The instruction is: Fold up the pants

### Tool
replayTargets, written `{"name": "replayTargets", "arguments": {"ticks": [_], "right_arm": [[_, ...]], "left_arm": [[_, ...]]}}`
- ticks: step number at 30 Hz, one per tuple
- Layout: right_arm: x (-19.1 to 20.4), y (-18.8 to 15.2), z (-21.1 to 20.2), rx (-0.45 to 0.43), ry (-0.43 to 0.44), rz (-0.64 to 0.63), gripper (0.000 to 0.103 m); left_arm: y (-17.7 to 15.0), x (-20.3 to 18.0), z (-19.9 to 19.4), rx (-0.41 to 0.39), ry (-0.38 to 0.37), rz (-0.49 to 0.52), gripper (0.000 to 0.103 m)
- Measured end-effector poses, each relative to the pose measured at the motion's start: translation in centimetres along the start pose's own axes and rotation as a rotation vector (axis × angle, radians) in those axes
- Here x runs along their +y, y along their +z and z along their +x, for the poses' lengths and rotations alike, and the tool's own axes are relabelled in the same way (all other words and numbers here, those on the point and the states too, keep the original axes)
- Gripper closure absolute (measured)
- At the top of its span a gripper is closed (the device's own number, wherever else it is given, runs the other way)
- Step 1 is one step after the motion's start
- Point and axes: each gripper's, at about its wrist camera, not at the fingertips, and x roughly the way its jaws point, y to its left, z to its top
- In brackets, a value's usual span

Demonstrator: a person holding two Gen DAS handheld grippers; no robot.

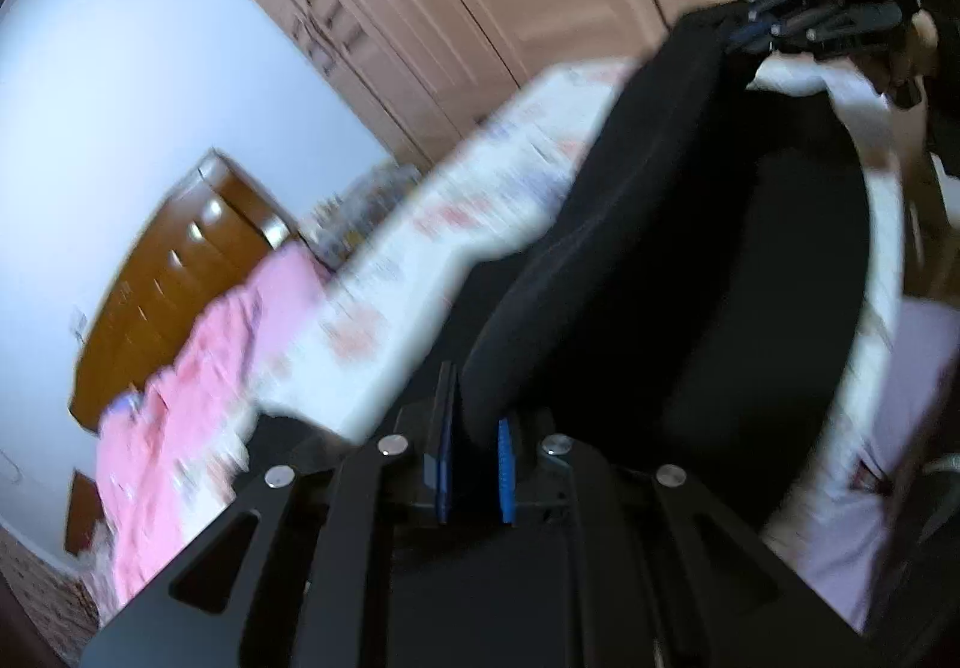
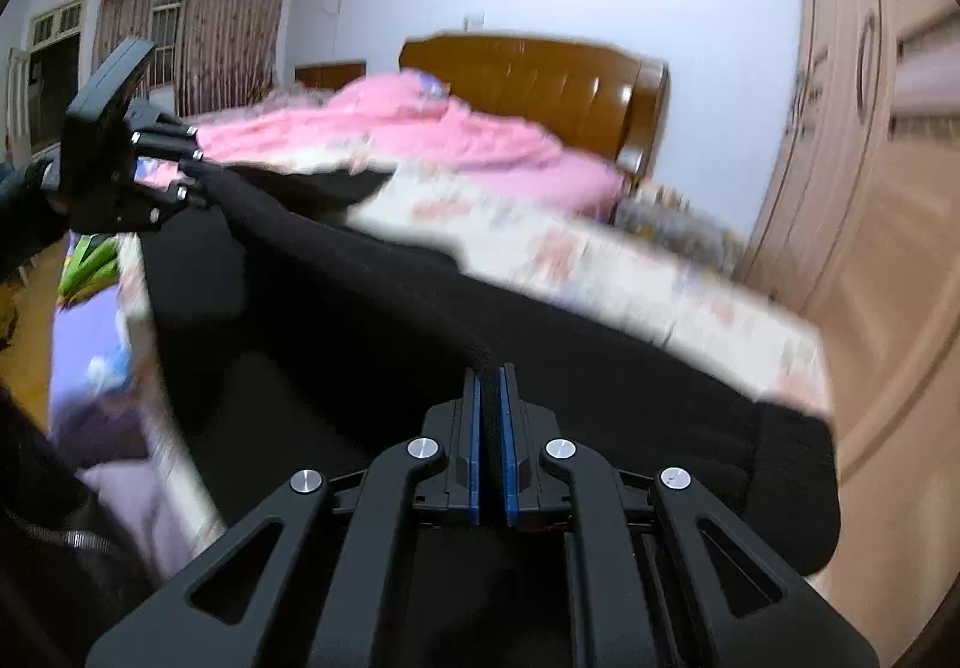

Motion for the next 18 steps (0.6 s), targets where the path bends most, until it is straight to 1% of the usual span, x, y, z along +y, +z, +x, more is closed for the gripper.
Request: {"name": "replayTargets", "arguments": {"ticks": [2, 3, 5, 6, 7, 8, 9, 10, 11, 13, 14, 15, 17, 18], "right_arm": [[0.5, -2.2, 0.6, 0.048, 0.01, 0.053, 0.093], [0.9, -3.3, 0.7, 0.067, 0.014, 0.079, 0.093], [1.2, -4.6, 0.3, 0.073, 0.018, 0.14, 0.084], [1.2, -4.8, -0.3, 0.072, 0.009, 0.174, 0.074], [1.5, -4.7, -0.9, 0.064, 0.0, 0.198, 0.066], [1.4, -4.8, -1.7, 0.046, -0.009, 0.226, 0.047], [1.1, -5.1, -3.0, 0.006, -0.02, 0.266, 0.034], [1.1, -5.5, -3.8, -0.016, -0.023, 0.288, 0.033], [0.8, -5.9, -4.6, -0.035, -0.029, 0.32, 0.033], [0.3, -6.9, -5.2, -0.029, -0.076, 0.378, 0.033], [0.0, -7.5, -5.3, -0.02, -0.096, 0.412, 0.033], [-0.5, -8.2, -5.3, -0.014, -0.095, 0.473, 0.035], [-1.2, -8.8, -5.0, -0.029, -0.075, 0.551, 0.04], [-1.7, -9.0, -4.6, -0.039, -0.06, 0.596, 0.041]], "left_arm": [[-2.1, -2.9, 1.6, 0.057, -0.012, -0.02, 0.091], [-3.2, -4.0, 2.4, 0.075, -0.016, -0.053, 0.091], [-4.5, -4.3, 3.2, 0.085, -0.034, -0.16, 0.084], [-4.8, -3.9, 3.0, 0.067, -0.038, -0.213, 0.084], [-4.8, -3.2, 2.8, 0.051, -0.053, -0.27, 0.082], [-4.9, -2.6, 2.7, 0.041, -0.074, -0.331, 0.078], [-5.1, -2.1, 2.3, 0.036, -0.083, -0.371, 0.076], [-5.0, -1.8, 1.9, 0.031, -0.09, -0.408, 0.065], [-5.1, -1.5, 1.5, 0.024, -0.101, -0.448, 0.035], [-5.3, -1.0, 0.0, -0.014, -0.124, -0.581, 0.005], [-5.5, -0.7, -0.7, -0.03, -0.131, -0.653, 0.002], [-5.8, -0.4, -1.1, -0.035, -0.148, -0.716, 0.002], [-6.4, 0.1, -1.2, -0.031, -0.171, -0.827, 0.002], [-6.8, -0.1, -1.5, -0.024, -0.175, -0.858, 0.002]]}}
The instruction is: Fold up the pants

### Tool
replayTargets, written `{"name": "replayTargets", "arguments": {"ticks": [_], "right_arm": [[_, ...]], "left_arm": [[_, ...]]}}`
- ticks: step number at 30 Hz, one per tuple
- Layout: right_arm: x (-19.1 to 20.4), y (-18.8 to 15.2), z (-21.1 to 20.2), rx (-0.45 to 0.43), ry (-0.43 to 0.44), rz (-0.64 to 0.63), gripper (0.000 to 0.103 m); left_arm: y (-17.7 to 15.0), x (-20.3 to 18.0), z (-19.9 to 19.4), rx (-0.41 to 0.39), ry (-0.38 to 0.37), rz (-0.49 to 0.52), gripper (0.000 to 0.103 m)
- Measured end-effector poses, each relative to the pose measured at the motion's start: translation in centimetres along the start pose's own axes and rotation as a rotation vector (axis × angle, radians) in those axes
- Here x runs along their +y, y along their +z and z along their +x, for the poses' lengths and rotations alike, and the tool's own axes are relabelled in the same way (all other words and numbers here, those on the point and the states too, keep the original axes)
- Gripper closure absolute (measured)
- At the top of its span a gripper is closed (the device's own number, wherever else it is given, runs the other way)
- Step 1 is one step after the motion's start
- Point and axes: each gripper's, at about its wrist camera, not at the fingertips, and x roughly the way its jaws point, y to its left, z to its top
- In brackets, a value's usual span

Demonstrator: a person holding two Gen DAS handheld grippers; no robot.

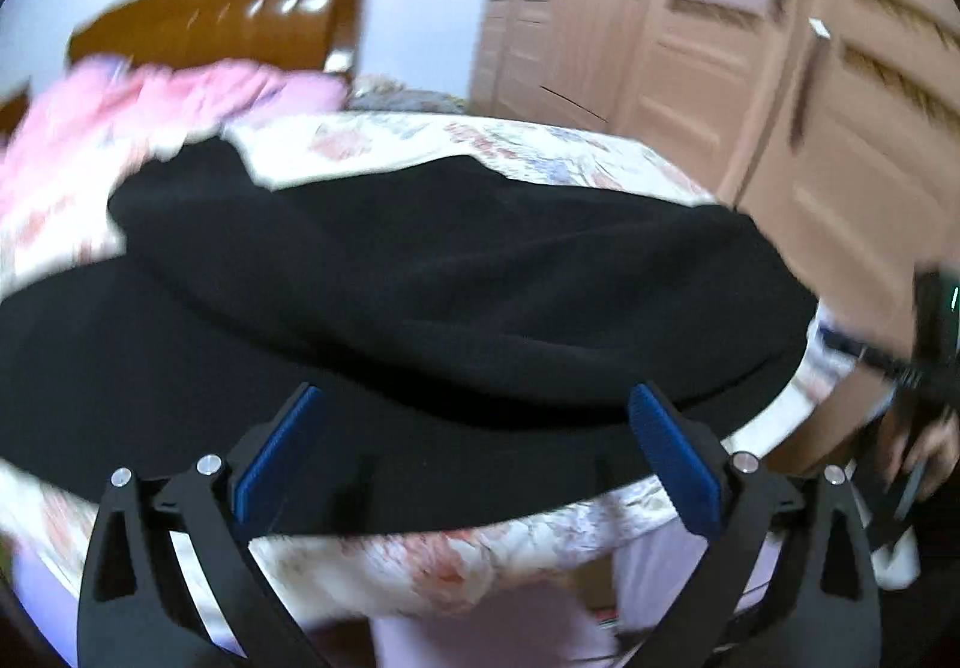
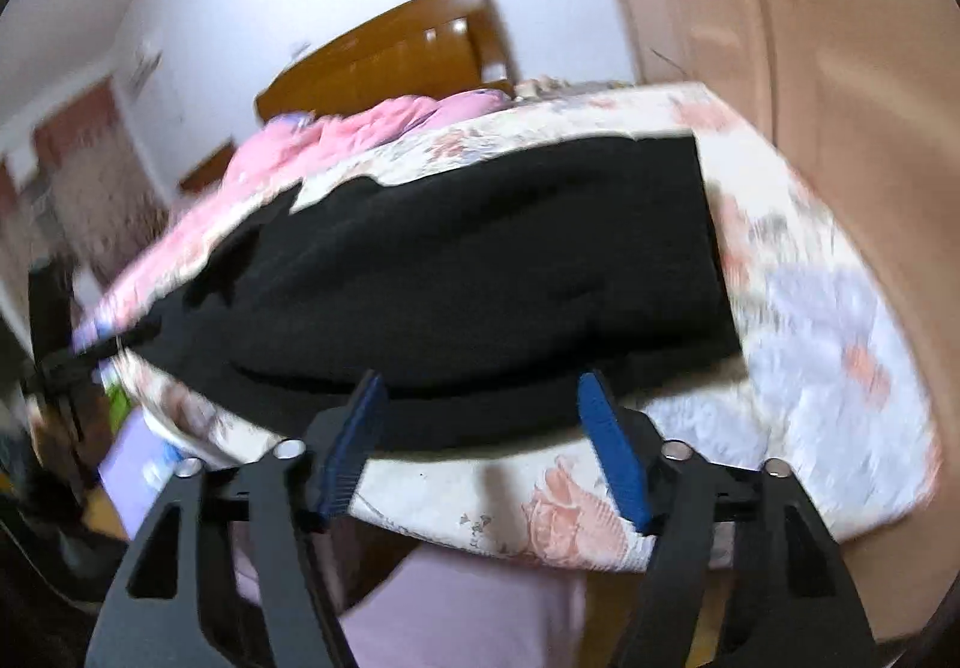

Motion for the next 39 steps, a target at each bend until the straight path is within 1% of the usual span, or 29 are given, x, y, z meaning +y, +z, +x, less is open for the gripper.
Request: {"name": "replayTargets", "arguments": {"ticks": [2, 4, 6, 10, 11, 12, 13, 15, 16, 17, 19, 20, 21, 22, 23, 24, 25, 26, 27, 29, 30, 31, 32, 33, 35, 36, 38, 39], "right_arm": [[-0.3, 0.3, 0.6, -0.009, 0.014, 0.039, 0.043], [-0.6, 0.8, 1.1, -0.013, 0.03, 0.067, 0.044], [-1.2, 1.2, 2.1, 0.017, 0.018, 0.111, 0.044], [-1.8, 1.5, 2.2, 0.014, 0.034, 0.17, 0.045], [-2.1, 1.5, 2.1, 0.004, 0.027, 0.185, 0.058], [-2.4, 1.5, 2.2, 0.004, 0.01, 0.2, 0.073], [-2.7, 1.4, 2.3, 0.005, 0.005, 0.21, 0.078], [-3.2, 1.0, 2.4, 0.002, 0.016, 0.228, 0.081], [-3.1, 0.9, 2.4, 0.001, 0.012, 0.223, 0.081], [-3.0, 1.0, 2.3, 0.001, 0.008, 0.217, 0.081], [-2.7, 1.0, 2.2, 0.005, -0.002, 0.204, 0.081], [-2.6, 1.0, 2.2, 0.008, -0.004, 0.202, 0.081], [-2.5, 1.1, 2.2, 0.01, -0.005, 0.2, 0.081], [-2.5, 1.1, 2.2, 0.011, -0.006, 0.2, 0.081], [-2.5, 1.1, 2.2, 0.01, -0.005, 0.199, 0.081], [-2.4, 1.1, 2.2, 0.008, -0.006, 0.196, 0.081], [-2.2, 1.2, 2.2, 0.005, -0.013, 0.183, 0.082], [-2.0, 1.3, 2.1, 0.001, -0.018, 0.169, 0.085], [-1.7, 1.5, 1.8, -0.012, -0.016, 0.155, 0.091], [-1.4, 2.0, 1.1, -0.044, -0.001, 0.146, 0.095], [-1.0, 2.2, 0.4, -0.063, 0.009, 0.135, 0.095], [-0.8, 2.3, 0.0, -0.073, 0.011, 0.125, 0.096], [-0.7, 2.3, -0.4, -0.079, 0.012, 0.115, 0.096], [-0.6, 2.1, -0.8, -0.074, 0.007, 0.108, 0.096], [-1.1, 1.3, -0.7, -0.045, -0.012, 0.114, 0.096], [-1.8, 0.4, -0.2, -0.014, -0.028, 0.134, 0.096], [-3.1, -0.5, 0.7, 0.022, -0.034, 0.179, 0.096], [-3.4, -0.7, 0.8, 0.015, -0.024, 0.199, 0.097]], "left_arm": [[-0.1, 1.1, 0.4, 0.023, 0.004, -0.064, 0.002], [-0.3, 1.8, 0.6, 0.027, 0.015, -0.107, 0.002], [-0.4, 2.6, 0.6, 0.029, 0.015, -0.145, 0.002], [-0.3, 3.3, 0.7, 0.037, 0.01, -0.166, 0.002], [-0.1, 3.5, 0.8, 0.038, 0.007, -0.173, 0.002], [0.3, 3.8, 1.1, 0.045, -0.002, -0.196, 0.002], [0.7, 4.1, 1.3, 0.053, -0.014, -0.223, 0.002], [1.8, 4.8, 1.9, 0.07, -0.035, -0.28, 0.002], [2.4, 5.1, 2.3, 0.083, -0.026, -0.305, 0.002], [3.2, 5.4, 3.0, 0.099, 0.0, -0.329, 0.002], [4.3, 5.7, 4.1, 0.122, 0.055, -0.338, 0.002], [4.9, 5.8, 4.8, 0.14, 0.094, -0.338, 0.004], [5.4, 6.1, 6.0, 0.169, 0.138, -0.344, 0.007], [5.6, 6.3, 6.5, 0.184, 0.148, -0.344, 0.027], [5.8, 6.4, 7.1, 0.203, 0.171, -0.336, 0.056], [5.8, 6.4, 7.3, 0.208, 0.222, -0.325, 0.07], [5.7, 6.5, 6.9, 0.182, 0.222, -0.322, 0.087], [5.6, 6.6, 6.4, 0.157, 0.208, -0.32, 0.092], [5.6, 6.2, 5.1, 0.106, 0.215, -0.299, 0.093], [5.6, 5.5, 2.7, 0.014, 0.216, -0.262, 0.093], [5.6, 4.6, 0.8, -0.042, 0.225, -0.226, 0.093], [5.4, 3.9, -0.7, -0.078, 0.226, -0.199, 0.093], [4.8, 3.4, -2.3, -0.11, 0.21, -0.181, 0.093], [4.3, 3.2, -2.9, -0.112, 0.198, -0.182, 0.093], [2.5, 3.1, -3.2, -0.075, 0.184, -0.176, 0.092], [1.2, 3.4, -2.6, -0.035, 0.187, -0.174, 0.092], [-1.5, 4.7, -0.5, 0.05, 0.169, -0.225, 0.092], [-2.3, 5.2, 0.2, 0.068, 0.161, -0.245, 0.092]]}}
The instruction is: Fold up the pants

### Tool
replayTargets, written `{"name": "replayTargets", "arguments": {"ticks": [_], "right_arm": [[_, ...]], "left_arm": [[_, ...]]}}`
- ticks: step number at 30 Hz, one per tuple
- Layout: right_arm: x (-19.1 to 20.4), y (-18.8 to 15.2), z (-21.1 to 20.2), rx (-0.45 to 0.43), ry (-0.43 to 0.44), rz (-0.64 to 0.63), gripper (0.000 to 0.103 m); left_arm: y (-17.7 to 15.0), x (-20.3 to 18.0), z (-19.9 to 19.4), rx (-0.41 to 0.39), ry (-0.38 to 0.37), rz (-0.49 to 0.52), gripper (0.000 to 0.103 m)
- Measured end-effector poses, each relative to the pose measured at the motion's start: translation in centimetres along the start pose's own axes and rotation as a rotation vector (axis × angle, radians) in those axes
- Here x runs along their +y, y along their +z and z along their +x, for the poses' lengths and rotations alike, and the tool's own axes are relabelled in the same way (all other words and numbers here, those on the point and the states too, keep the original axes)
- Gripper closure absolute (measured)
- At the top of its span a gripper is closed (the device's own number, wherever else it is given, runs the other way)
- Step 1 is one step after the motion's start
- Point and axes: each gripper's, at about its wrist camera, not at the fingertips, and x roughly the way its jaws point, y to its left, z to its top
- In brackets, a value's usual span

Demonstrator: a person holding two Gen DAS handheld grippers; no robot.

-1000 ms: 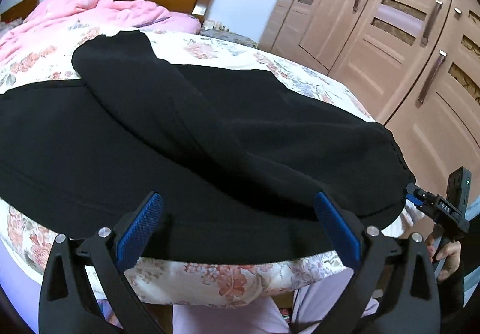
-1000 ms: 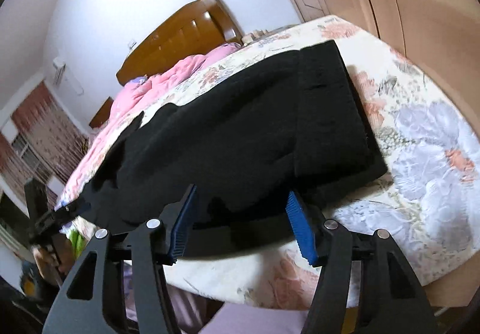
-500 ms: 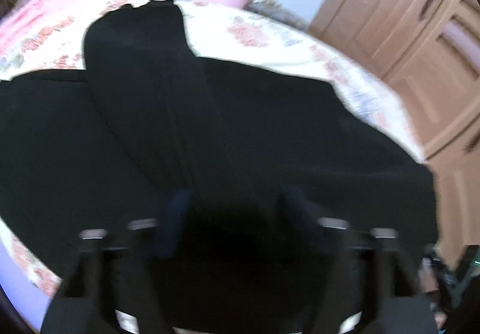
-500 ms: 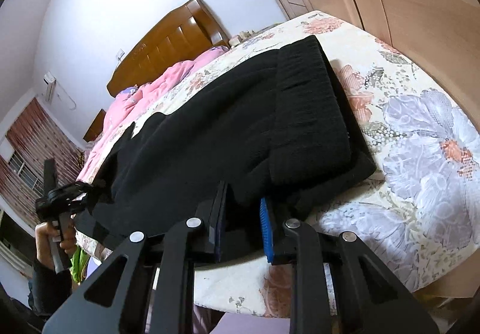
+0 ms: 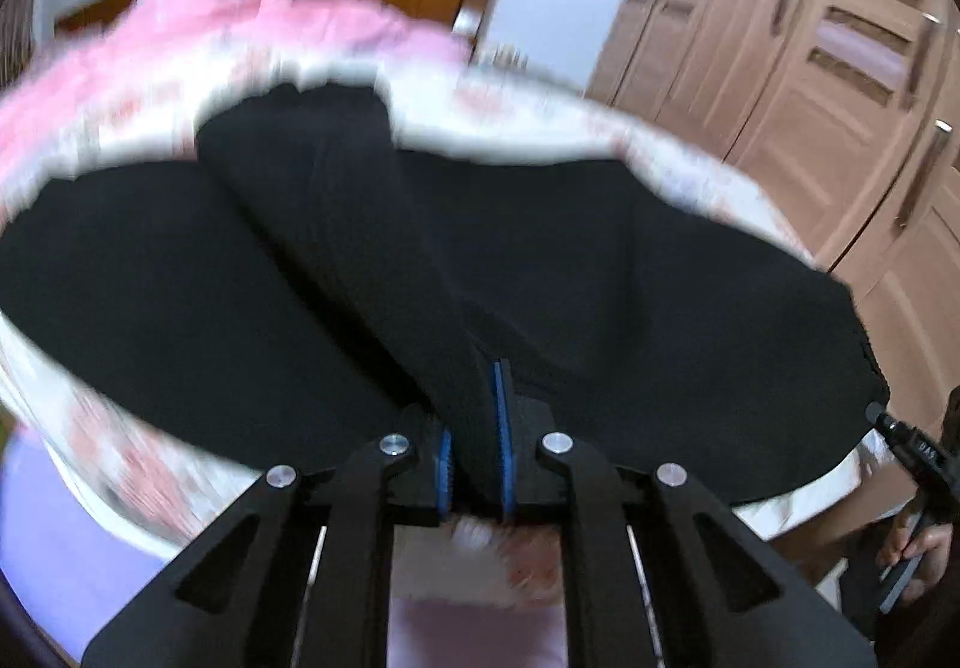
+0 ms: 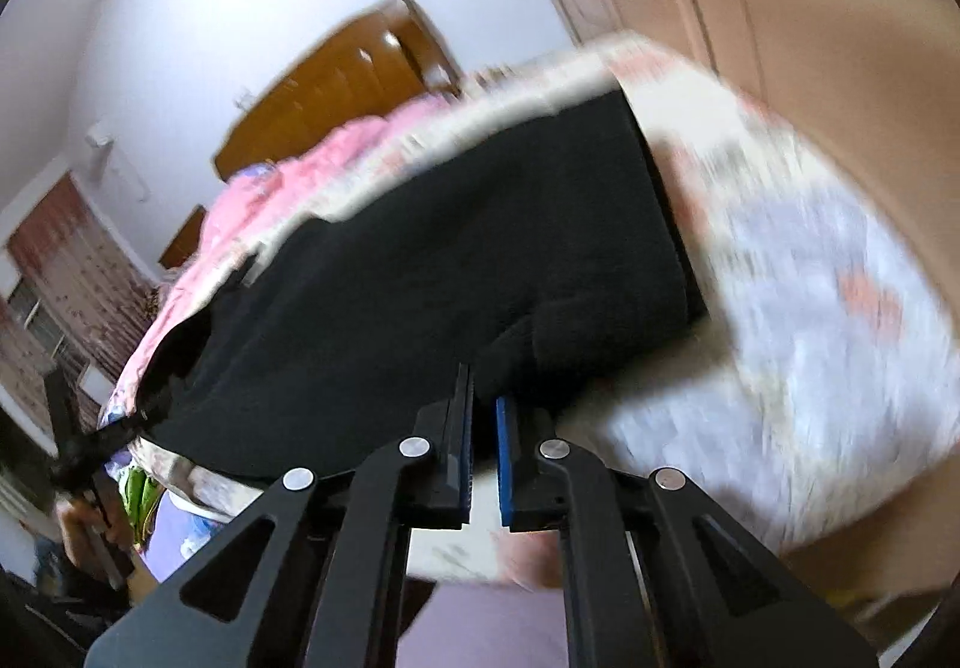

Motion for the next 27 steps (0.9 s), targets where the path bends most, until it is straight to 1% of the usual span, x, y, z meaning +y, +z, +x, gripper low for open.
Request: {"name": "replayTargets", "arguments": {"ticks": [1, 2, 3, 4, 6, 8, 10, 11, 12, 13, 14, 15, 16, 17, 18, 19, 20, 21, 23, 24, 25, 26, 27], "right_arm": [[0.3, 0.1, -0.3, -0.006, -0.006, -0.005, 0.097], [0.9, 0.4, -0.7, -0.019, -0.013, -0.022, 0.097], [1.4, 0.6, -1.1, -0.033, -0.012, -0.036, 0.097], [2.1, 1.1, -2.0, -0.059, 0.0, -0.052, 0.097], [2.7, 1.4, -2.6, -0.076, 0.005, -0.067, 0.097], [2.4, 1.0, -2.1, -0.049, -0.025, -0.063, 0.097], [0.9, 0.1, -0.5, 0.0, -0.059, -0.024, 0.097], [0.4, -0.1, 0.1, 0.014, -0.051, -0.008, 0.097], [0.0, -0.3, 0.2, 0.007, -0.031, 0.004, 0.097], [0.1, -0.3, 0.1, 0.01, -0.028, 0.003, 0.097], [0.3, -0.1, -0.1, 0.015, -0.027, -0.003, 0.095], [0.5, 0.2, -0.4, 0.027, -0.028, -0.014, 0.088], [0.7, 0.2, -0.6, 0.035, -0.044, -0.02, 0.084], [0.9, 0.3, -1.2, 0.042, -0.078, -0.026, 0.072], [1.2, 0.3, -1.9, 0.033, -0.113, -0.039, 0.061], [1.4, 0.3, -2.5, 0.011, -0.136, -0.054, 0.057], [1.9, 0.3, -3.4, -0.026, -0.171, -0.079, 0.054], [3.0, 0.5, -4.3, -0.076, -0.216, -0.133, 0.054], [4.9, 1.0, -4.6, -0.123, -0.233, -0.226, 0.053], [5.8, 1.2, -4.3, -0.129, -0.225, -0.262, 0.05], [7.0, 1.7, -3.3, -0.117, -0.207, -0.288, 0.047], [7.6, 2.1, -2.5, -0.103, -0.191, -0.296, 0.042], [8.3, 2.5, -1.4, -0.086, -0.167, -0.305, 0.042]], "left_arm": [[-0.5, 0.4, 0.6, 0.004, -0.009, -0.009, 0.092], [-0.6, 0.4, 0.5, -0.023, -0.016, -0.002, 0.092], [-0.5, 0.3, 0.5, -0.021, -0.01, 0.011, 0.092], [-0.4, 0.0, 0.1, -0.026, -0.008, 0.022, 0.092], [0.3, 0.0, -0.7, -0.054, -0.016, 0.03, 0.092], [0.1, -0.1, -0.9, -0.055, -0.007, 0.04, 0.091], [-0.1, 0.2, -0.3, -0.04, 0.0, 0.037, 0.091], [-0.5, 0.4, 0.2, -0.021, 0.004, 0.031, 0.091], [-0.1, 0.0, 0.7, -0.012, 0.006, 0.024, 0.091], [-0.3, 0.0, 0.7, -0.02, 0.007, 0.023, 0.088], [-0.4, 0.0, 0.8, -0.02, 0.015, 0.027, 0.086], [-0.4, 0.0, 0.8, -0.016, 0.021, 0.034, 0.085], [-0.3, 0.0, 0.6, -0.016, 0.031, 0.035, 0.075], [-0.3, 0.1, 0.3, -0.024, 0.048, 0.031, 0.051], [-0.2, 0.4, -0.2, -0.047, 0.057, 0.024, 0.04], [-0.2, 0.6, -1.2, -0.088, 0.062, 0.014, 0.029], [-0.2, 0.8, -2.2, -0.132, 0.079, 0.007, 0.025], [-0.1, 0.8, -3.0, -0.161, 0.099, 0.008, 0.023], [0.1, 0.7, -4.8, -0.233, 0.153, 0.024, 0.011], [0.3, 0.6, -5.3, -0.256, 0.173, 0.036, 0.008], [0.7, 0.3, -5.6, -0.267, 0.187, 0.053, 0.003], [1.0, 0.2, -5.7, -0.269, 0.196, 0.068, 0.002], [1.9, 0.0, -5.5, -0.259, 0.215, 0.097, 0.002]]}}
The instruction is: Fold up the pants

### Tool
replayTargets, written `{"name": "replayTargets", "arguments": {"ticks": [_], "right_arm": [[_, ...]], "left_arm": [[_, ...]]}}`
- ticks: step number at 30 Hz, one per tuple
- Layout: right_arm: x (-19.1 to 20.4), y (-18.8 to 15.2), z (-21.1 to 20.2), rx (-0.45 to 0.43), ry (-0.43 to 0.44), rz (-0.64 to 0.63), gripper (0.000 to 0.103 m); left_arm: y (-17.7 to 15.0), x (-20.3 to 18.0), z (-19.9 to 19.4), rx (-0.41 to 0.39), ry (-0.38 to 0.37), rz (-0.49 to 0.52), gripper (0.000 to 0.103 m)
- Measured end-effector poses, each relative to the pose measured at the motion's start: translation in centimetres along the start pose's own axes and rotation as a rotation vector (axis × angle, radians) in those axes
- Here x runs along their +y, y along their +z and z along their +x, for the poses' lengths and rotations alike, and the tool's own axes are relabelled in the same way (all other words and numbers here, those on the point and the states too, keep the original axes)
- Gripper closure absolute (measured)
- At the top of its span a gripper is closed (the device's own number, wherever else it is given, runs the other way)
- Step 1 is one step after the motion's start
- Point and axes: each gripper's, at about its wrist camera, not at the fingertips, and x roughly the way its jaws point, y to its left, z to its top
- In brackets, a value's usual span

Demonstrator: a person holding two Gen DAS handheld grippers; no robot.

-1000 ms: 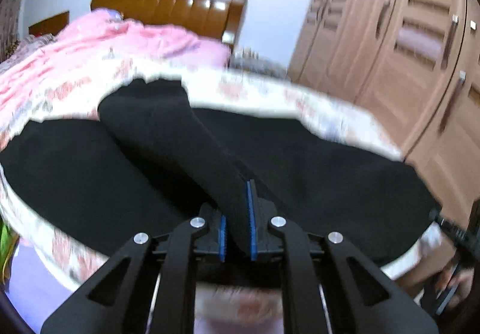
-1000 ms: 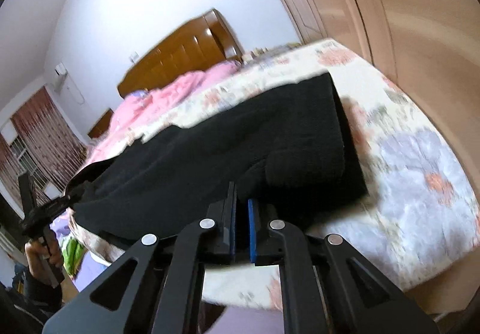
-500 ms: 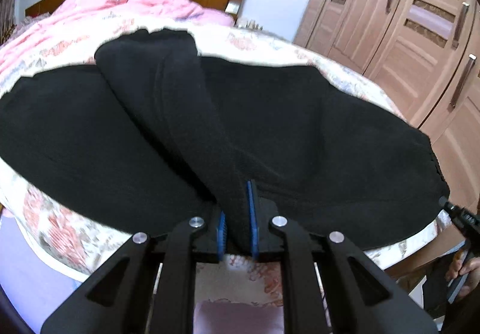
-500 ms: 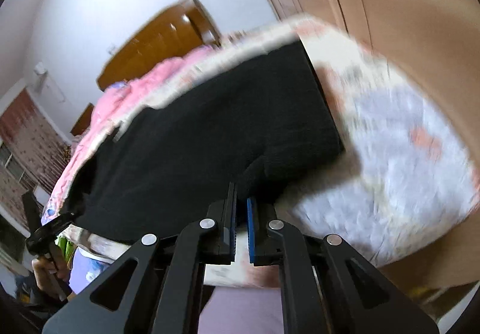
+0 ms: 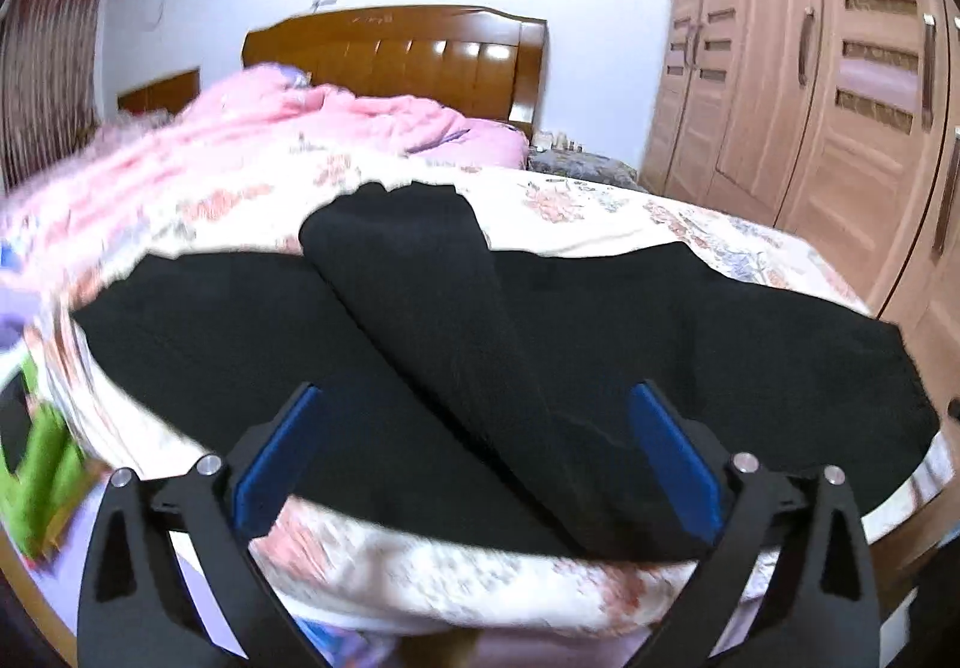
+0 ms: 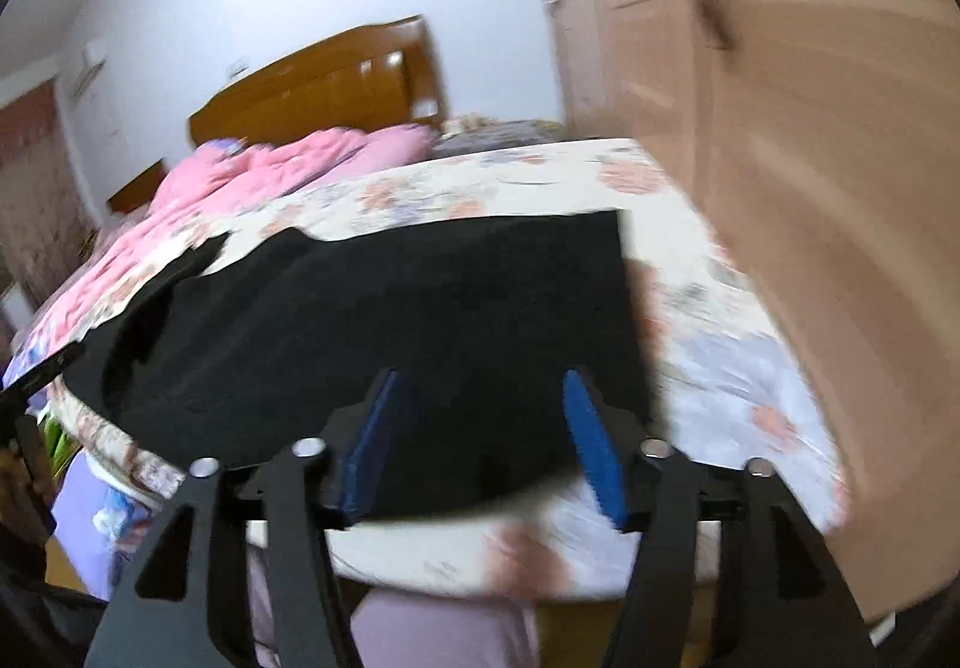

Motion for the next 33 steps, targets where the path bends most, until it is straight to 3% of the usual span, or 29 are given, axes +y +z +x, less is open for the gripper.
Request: {"name": "replayTargets", "arguments": {"ticks": [5, 8, 12, 13, 15, 16, 17, 18, 19, 22, 25, 28, 31, 33], "right_arm": [[7.5, 3.8, 6.0, 0.038, 0.115, -0.15, 0.041], [12.1, 5.1, 9.2, 0.076, 0.163, -0.236, 0.033], [16.9, 6.1, 13.8, 0.139, 0.198, -0.309, 0.031], [17.6, 6.1, 14.7, 0.151, 0.204, -0.312, 0.031], [17.9, 5.6, 16.2, 0.177, 0.197, -0.312, 0.027], [17.6, 5.2, 16.5, 0.187, 0.188, -0.312, 0.026], [17.3, 4.8, 17.2, 0.205, 0.179, -0.306, 0.026], [17.0, 4.5, 17.5, 0.224, 0.18, -0.291, 0.026], [16.5, 4.6, 17.9, 0.251, 0.193, -0.255, 0.026], [15.4, 4.9, 18.2, 0.263, 0.209, -0.193, 0.025], [15.3, 4.9, 18.7, 0.277, 0.22, -0.167, 0.025], [15.5, 4.8, 18.6, 0.275, 0.214, -0.174, 0.025], [15.6, 4.8, 18.7, 0.276, 0.209, -0.18, 0.025], [15.6, 4.8, 18.7, 0.277, 0.207, -0.182, 0.025]], "left_arm": [[5.4, -0.2, 4.5, 0.079, 0.096, 0.089, 0.002], [9.2, -1.1, 10.6, 0.224, 0.124, 0.143, 0.002], [10.3, -3.1, 17.6, 0.372, 0.184, 0.279, 0.003], [10.1, -3.2, 19.0, 0.409, 0.196, 0.298, 0.008], [9.8, -2.3, 21.5, 0.477, 0.211, 0.294, 0.031], [9.8, -1.4, 21.9, 0.485, 0.165, 0.25, 0.039], [9.9, -0.8, 21.5, 0.47, 0.128, 0.211, 0.066], [10.4, 0.3, 20.4, 0.421, 0.101, 0.163, 0.077], [10.9, 1.3, 18.6, 0.343, 0.071, 0.116, 0.094], [11.2, 6.1, 11.7, 0.143, 0.041, -0.082, 0.094], [9.0, 11.6, 6.9, 0.076, 0.062, -0.234, 0.094], [3.3, 16.9, 4.9, 0.141, 0.063, -0.368, 0.094], [-2.2, 19.1, 5.8, 0.248, 0.081, -0.402, 0.094], [-3.9, 19.5, 5.0, 0.237, 0.072, -0.405, 0.084]]}}
